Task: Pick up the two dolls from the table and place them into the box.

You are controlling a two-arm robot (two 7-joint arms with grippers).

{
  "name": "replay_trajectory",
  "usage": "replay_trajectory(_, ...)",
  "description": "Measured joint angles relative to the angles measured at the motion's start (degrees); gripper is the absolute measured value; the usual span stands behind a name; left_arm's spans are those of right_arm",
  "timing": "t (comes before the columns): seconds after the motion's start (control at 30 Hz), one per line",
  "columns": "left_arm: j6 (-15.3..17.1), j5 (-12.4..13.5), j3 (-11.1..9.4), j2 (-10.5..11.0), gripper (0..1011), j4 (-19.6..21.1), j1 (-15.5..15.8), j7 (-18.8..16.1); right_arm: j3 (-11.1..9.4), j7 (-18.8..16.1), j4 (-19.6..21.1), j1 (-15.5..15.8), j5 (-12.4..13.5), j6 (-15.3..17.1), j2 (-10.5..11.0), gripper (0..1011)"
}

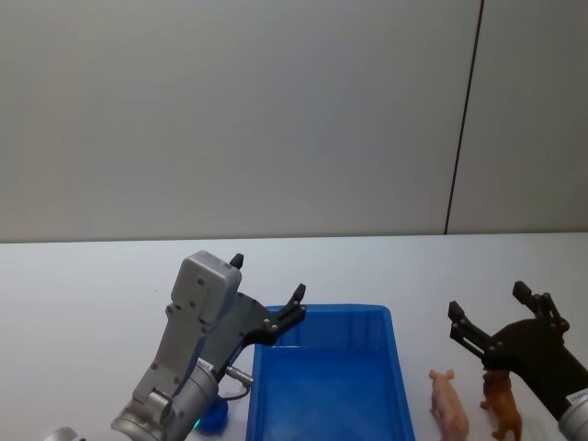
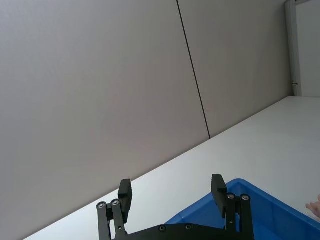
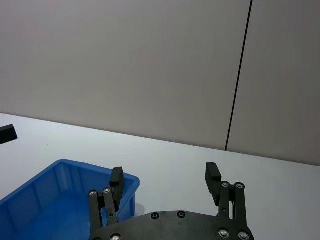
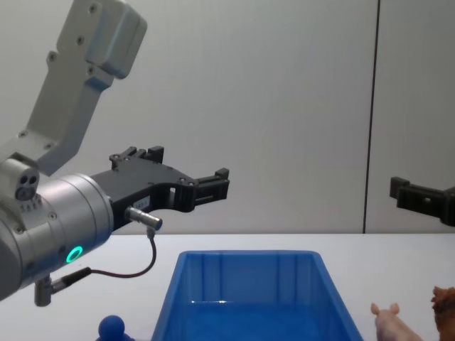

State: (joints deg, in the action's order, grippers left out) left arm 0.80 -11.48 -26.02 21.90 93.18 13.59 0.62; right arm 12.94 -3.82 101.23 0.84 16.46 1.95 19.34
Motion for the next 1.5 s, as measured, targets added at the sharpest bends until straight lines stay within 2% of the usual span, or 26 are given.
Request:
replay_trajectory(1.0,0.0,0.0,0.0,0.0,1001,0.0,0.0,0.0,-0.2,-0.4,0.0,0.0,0.2,0.2,0.3,1001)
replay_trajectory(1.27,0.0,0.0,0.0,0.0,1002,0.0,0.0,0.0,-1.2,-1.9,0.4,0.6,1.7,2.4,1.8,1001)
replay_trajectory(1.5,0.0,0.0,0.0,0.0,1002,0.0,0.0,0.0,-2.7,-3.1,1.3,2.5,3.7,5.4,4.4,1001)
